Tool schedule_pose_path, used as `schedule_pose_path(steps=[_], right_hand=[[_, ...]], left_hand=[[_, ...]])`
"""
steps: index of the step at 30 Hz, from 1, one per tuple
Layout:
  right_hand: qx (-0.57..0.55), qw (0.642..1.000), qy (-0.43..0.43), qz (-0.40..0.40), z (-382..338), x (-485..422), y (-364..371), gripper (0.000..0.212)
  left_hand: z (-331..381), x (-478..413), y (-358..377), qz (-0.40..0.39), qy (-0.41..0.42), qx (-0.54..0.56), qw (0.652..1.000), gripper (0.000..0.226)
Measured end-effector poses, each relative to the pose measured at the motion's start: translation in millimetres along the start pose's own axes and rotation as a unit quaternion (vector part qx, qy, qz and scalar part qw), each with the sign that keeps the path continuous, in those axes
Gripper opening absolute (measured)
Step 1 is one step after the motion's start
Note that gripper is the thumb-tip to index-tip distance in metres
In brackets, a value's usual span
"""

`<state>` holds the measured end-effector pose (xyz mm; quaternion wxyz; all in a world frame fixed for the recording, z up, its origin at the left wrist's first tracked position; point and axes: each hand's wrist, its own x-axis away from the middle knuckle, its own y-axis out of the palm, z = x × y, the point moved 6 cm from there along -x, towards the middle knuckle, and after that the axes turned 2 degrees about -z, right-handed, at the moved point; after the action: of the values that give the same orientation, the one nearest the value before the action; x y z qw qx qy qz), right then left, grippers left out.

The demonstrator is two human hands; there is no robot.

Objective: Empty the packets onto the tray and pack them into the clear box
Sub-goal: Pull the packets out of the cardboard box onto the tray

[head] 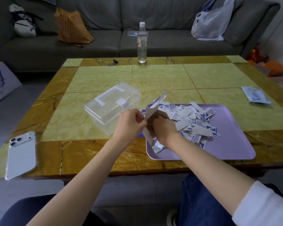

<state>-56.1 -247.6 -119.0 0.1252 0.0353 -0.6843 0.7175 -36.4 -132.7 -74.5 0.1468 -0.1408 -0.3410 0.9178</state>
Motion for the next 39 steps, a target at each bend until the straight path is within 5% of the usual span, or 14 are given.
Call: schedule_pose_path(steps=[6,11,16,26,31,35,39], right_hand=[[0.013,0.999,-0.036,0.011,-7.8,4.6,-5.2,0.025],[-0.046,0.988,-0.096,0.113,-2.1,23.2,-12.5,0.018],[-0.139,0.973,-0.031,0.182,33.1,26.6,-11.8,0.023],[-0.094,0.992,0.066,0.061,62.6,13.7,23.1,0.032],[-0.097,0.984,-0.035,0.147,31.2,14.9,20.8,0.042],[-0.208,0.913,-0.181,0.302,-4.8,38.3,-9.0,0.012],[-0.236,0.880,-0.307,0.274,-46.9,59.4,-25.5,0.018]], left_hand=[[-3.7,-1.4,-1.6,0.007,-0.005,0.002,1.000,0.012],[-25.9,-4.8,-11.2,0.037,-0.029,-0.010,0.999,0.013],[-37.8,-7.0,-23.5,0.064,-0.047,-0.024,0.997,0.008],[-55.7,2.9,-46.0,0.078,-0.060,-0.026,0.995,0.010],[-63.0,10.4,-56.1,0.067,-0.043,-0.030,0.996,0.012],[-61.9,16.4,-57.4,0.072,-0.032,-0.023,0.997,0.014],[-56.3,18.2,-53.6,0.071,-0.023,-0.025,0.997,0.018]])
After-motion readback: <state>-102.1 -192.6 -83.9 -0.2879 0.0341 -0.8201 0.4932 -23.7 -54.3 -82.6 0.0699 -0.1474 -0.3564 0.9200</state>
